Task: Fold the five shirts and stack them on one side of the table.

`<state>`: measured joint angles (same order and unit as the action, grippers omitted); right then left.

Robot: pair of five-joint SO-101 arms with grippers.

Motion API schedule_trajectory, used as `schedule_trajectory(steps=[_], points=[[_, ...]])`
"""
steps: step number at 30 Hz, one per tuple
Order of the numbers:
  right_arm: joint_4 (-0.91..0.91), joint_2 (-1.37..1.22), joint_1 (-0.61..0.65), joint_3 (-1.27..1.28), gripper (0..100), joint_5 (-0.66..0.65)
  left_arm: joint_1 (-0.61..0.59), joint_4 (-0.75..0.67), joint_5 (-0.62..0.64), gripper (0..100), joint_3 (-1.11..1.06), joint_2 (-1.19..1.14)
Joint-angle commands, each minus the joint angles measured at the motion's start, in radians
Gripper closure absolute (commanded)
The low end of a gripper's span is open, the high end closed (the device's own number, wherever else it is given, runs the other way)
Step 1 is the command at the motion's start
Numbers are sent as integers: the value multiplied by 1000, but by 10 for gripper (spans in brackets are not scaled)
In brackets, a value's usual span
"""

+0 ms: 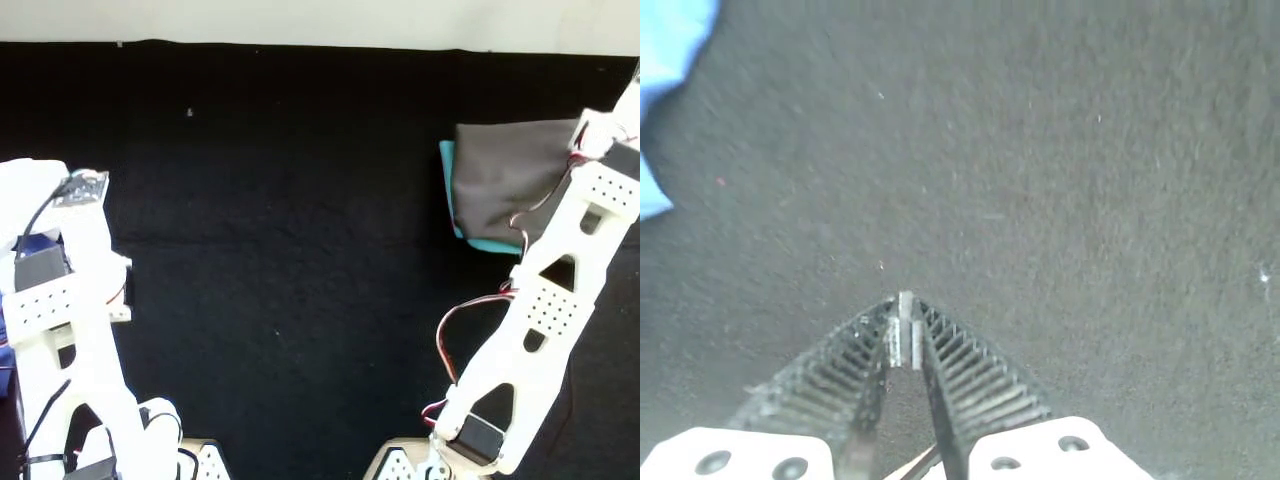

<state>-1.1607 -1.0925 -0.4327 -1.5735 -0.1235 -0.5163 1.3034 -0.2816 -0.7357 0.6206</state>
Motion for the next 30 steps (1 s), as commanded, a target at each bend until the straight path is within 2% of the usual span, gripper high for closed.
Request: schedule_trajectory(steps=[1,6,10,13,18,21,24,30], points=[[-133,177,51,-107,978,5,-38,86,-5,987,151,28],[-386,312,111,-111,978,3,-183,161,-32,966,335,19],[-584,389,170,-113,909,-51,-351,133,-167,826,377,-24],[-605,432,188,-105,858,-91,-476,61,-203,787,417,-139],[-607,545,197,-15,851,-95,-628,-31,-203,787,598,-463],[-607,696,214,194,851,-97,-654,-28,-183,787,800,-650],[-607,911,252,515,851,-97,-650,-26,-130,786,992,-817],[-601,1372,383,1112,851,-97,-595,35,-127,784,1234,-1081]])
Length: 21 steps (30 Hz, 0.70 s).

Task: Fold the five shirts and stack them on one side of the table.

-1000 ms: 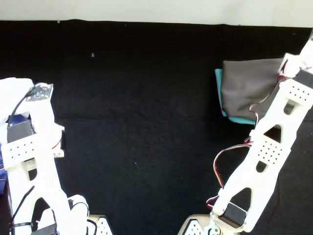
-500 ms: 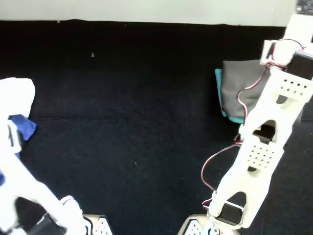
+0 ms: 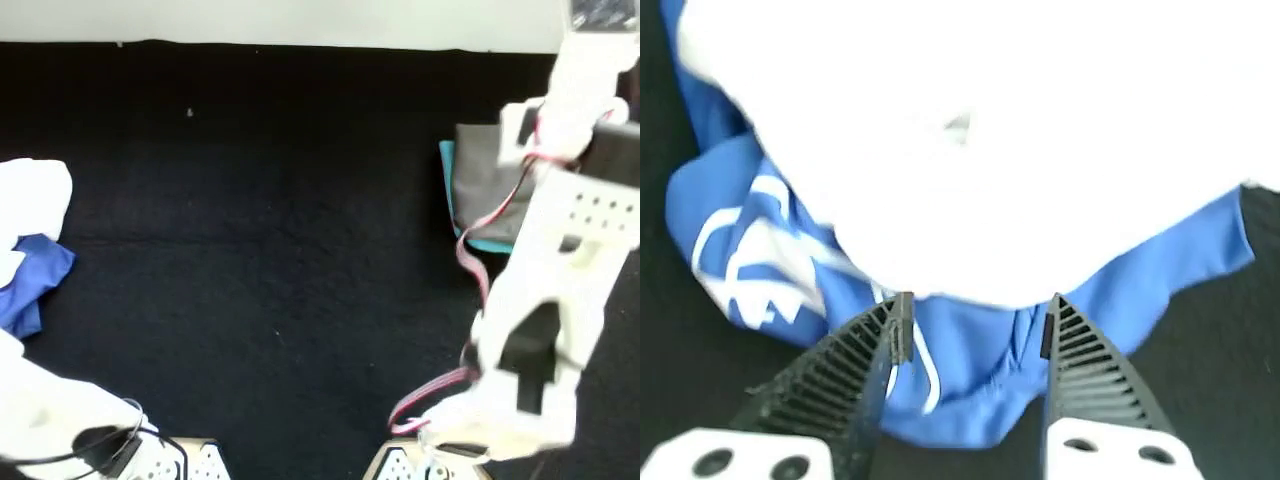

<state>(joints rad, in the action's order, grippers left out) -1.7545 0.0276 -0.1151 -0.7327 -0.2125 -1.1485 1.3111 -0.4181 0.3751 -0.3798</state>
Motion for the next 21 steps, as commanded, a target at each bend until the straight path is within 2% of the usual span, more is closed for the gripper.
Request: schedule_trajectory(steps=[1,6,11,13,15,21], points=[[-5,317,91,343,851,-8,47,32,9,784,156,-119],[-5,572,177,599,851,-8,102,38,9,784,280,-274],[-5,697,182,777,851,-8,174,98,9,787,361,-340],[-5,728,182,829,851,-8,202,132,11,839,390,-344],[-5,751,182,869,851,-8,231,169,15,983,426,-341],[-4,796,182,958,851,-8,349,361,78,991,627,-286]])
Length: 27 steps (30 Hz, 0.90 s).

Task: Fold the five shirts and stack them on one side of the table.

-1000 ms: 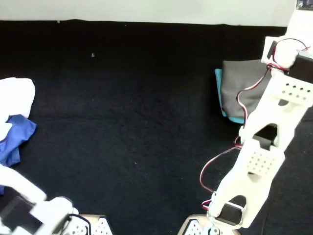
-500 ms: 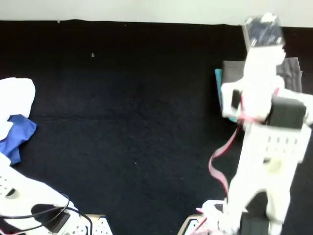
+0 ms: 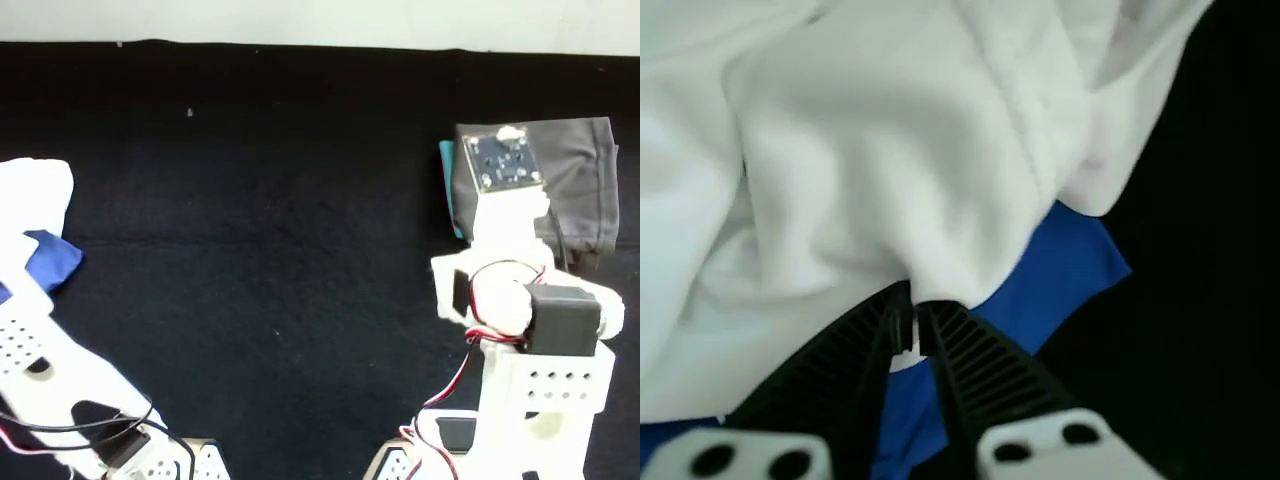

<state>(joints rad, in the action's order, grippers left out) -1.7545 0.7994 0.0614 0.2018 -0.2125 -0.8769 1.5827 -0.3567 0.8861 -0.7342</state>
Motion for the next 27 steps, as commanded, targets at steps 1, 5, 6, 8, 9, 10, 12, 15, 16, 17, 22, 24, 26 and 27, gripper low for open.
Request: schedule_trajectory(steps=[1,5,6,8,9,10,12,15,16,17,22,24,26,27], points=[[-4,27,5,36,851,-8,108,132,17,992,154,84],[-4,30,2,61,851,-8,177,186,18,992,219,160],[-4,30,2,61,851,-8,182,186,18,992,214,183],[-4,30,1,61,851,-8,194,186,18,992,206,231],[-4,30,1,62,851,-8,202,186,18,992,202,259],[-4,30,1,62,851,-8,214,187,25,992,202,291],[12,30,1,64,851,-2,242,187,64,992,202,366],[48,30,1,87,851,-2,303,187,97,992,202,507],[56,30,1,97,851,-2,326,187,103,992,202,559],[65,30,1,110,851,-2,355,187,103,992,202,610],[73,30,1,143,851,0,521,186,103,992,202,837],[71,30,1,143,851,0,602,186,103,992,202,908],[71,30,1,143,851,0,680,186,103,992,202,963],[71,30,1,140,851,0,717,186,103,992,202,986]])
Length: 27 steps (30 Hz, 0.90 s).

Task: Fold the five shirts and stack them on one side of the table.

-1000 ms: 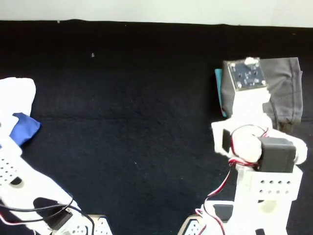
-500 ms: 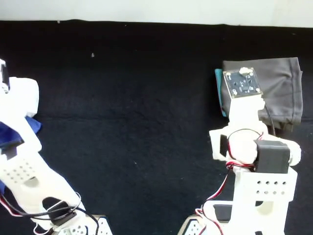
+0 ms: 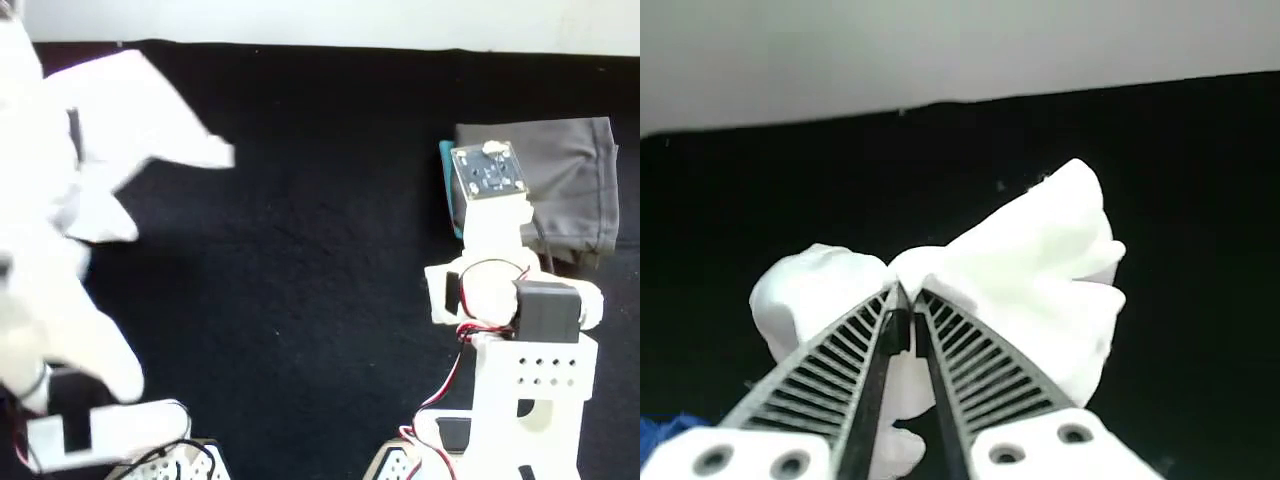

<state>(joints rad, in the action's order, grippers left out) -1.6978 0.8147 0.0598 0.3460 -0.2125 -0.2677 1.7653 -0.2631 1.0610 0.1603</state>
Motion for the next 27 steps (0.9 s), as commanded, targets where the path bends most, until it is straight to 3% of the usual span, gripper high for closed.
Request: schedule_trajectory(steps=[1,7,15,20,27], points=[[15,15,2,-5,851,0,140,3,9,992,27,111],[15,15,2,-8,851,0,213,5,100,992,-4,142],[15,15,2,-10,851,0,168,-8,100,992,-549,142],[15,15,2,-10,851,-3,-51,-196,95,992,-903,142],[16,15,7,-10,851,-5,-430,-563,-115,992,-1291,142]])
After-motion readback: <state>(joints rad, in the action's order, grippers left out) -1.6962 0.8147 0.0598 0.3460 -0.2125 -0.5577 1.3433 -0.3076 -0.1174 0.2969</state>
